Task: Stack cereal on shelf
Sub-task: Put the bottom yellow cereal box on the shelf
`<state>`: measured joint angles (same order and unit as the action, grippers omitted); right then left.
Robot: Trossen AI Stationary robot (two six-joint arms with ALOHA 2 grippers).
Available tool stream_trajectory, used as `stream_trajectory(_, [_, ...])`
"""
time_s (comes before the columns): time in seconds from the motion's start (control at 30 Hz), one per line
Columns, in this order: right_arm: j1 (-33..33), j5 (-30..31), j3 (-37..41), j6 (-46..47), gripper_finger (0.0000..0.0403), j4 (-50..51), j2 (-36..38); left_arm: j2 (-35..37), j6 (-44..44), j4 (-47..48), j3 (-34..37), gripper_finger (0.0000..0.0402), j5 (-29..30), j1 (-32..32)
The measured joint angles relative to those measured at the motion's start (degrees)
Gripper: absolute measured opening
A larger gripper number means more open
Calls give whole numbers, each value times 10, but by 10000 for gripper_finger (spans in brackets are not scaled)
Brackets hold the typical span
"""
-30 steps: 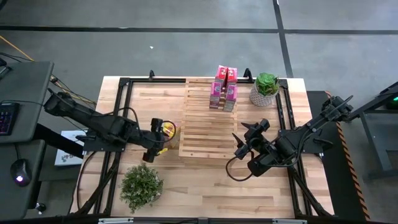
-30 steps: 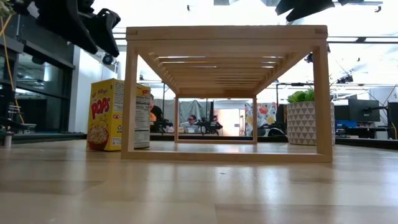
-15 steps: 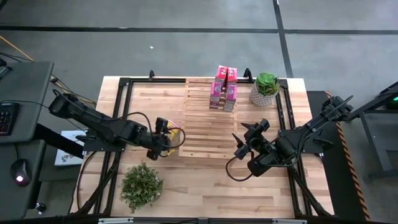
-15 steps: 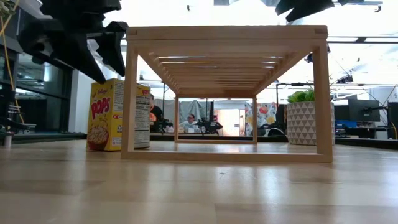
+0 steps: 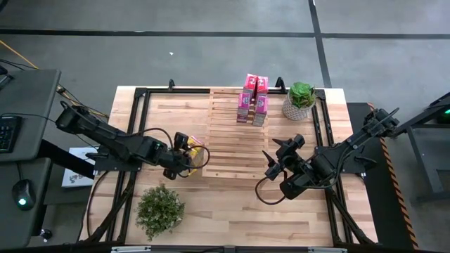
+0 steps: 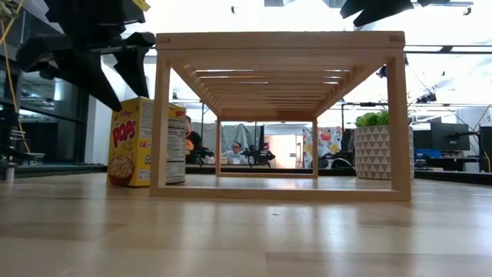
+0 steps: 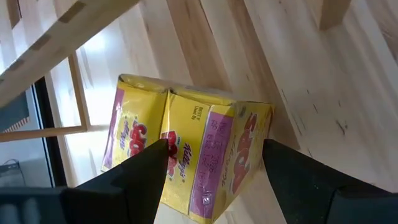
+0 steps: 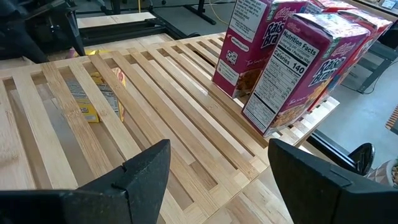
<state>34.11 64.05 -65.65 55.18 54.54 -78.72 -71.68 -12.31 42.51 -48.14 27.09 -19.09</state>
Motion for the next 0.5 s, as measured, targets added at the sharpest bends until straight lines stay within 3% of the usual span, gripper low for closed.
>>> stream_trajectory(0.5, [0,0,0,0,264,0,0,1,152,13,-3,250,-37,-5])
